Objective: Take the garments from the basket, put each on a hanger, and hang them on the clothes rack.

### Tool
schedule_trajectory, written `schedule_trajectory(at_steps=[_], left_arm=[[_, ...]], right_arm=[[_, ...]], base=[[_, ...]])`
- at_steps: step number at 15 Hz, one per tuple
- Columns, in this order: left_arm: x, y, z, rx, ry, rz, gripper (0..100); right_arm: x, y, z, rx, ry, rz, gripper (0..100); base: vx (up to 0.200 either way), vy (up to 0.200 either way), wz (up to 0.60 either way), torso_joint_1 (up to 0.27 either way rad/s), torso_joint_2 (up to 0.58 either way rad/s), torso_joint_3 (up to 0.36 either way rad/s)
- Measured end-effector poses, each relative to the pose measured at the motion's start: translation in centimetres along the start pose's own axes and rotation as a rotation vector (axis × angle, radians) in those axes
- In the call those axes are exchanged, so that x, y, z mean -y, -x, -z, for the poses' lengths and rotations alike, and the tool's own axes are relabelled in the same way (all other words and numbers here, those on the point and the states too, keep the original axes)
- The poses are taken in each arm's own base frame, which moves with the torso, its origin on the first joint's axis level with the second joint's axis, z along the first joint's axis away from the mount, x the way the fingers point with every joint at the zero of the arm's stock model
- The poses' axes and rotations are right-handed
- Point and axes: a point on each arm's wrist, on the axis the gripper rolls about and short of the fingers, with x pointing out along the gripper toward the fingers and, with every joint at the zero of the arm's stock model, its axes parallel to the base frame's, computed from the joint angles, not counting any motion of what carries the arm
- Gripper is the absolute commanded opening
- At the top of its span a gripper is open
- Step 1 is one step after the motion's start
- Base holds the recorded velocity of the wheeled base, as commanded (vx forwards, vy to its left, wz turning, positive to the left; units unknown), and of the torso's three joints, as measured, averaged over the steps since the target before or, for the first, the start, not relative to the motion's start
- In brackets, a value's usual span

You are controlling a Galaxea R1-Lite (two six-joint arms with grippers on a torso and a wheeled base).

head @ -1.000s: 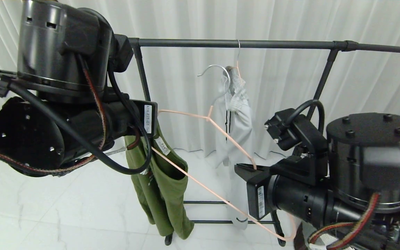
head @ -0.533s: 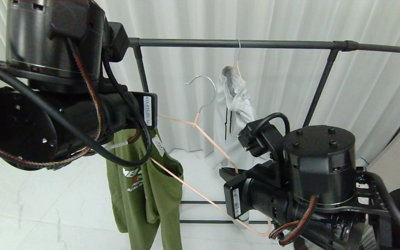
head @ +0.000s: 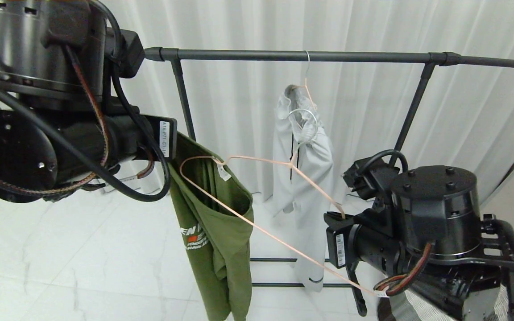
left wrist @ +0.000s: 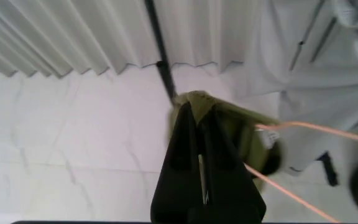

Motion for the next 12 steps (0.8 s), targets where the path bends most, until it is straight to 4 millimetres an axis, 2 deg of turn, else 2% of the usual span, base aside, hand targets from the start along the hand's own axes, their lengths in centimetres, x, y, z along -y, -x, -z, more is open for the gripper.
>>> schedule_trajectory(at_steps=[4, 12], left_arm=[[0.2, -0.6, 0.6, -0.026, -0.018, -0.008, 0], [1.9, -2.4, 2.2, -0.093, -0.074, 0.0, 0]], right_arm=[[1.5, 0.0, -0.8, 0.038, -0.029, 0.089, 0], [1.6, 0.5, -1.8, 0.12, -0.089, 0.082, 0]], base=[[0.0, 0.0, 0.0, 0.0, 0.0, 0.0], [0.0, 0.0, 0.0, 0.0, 0.0, 0.0]])
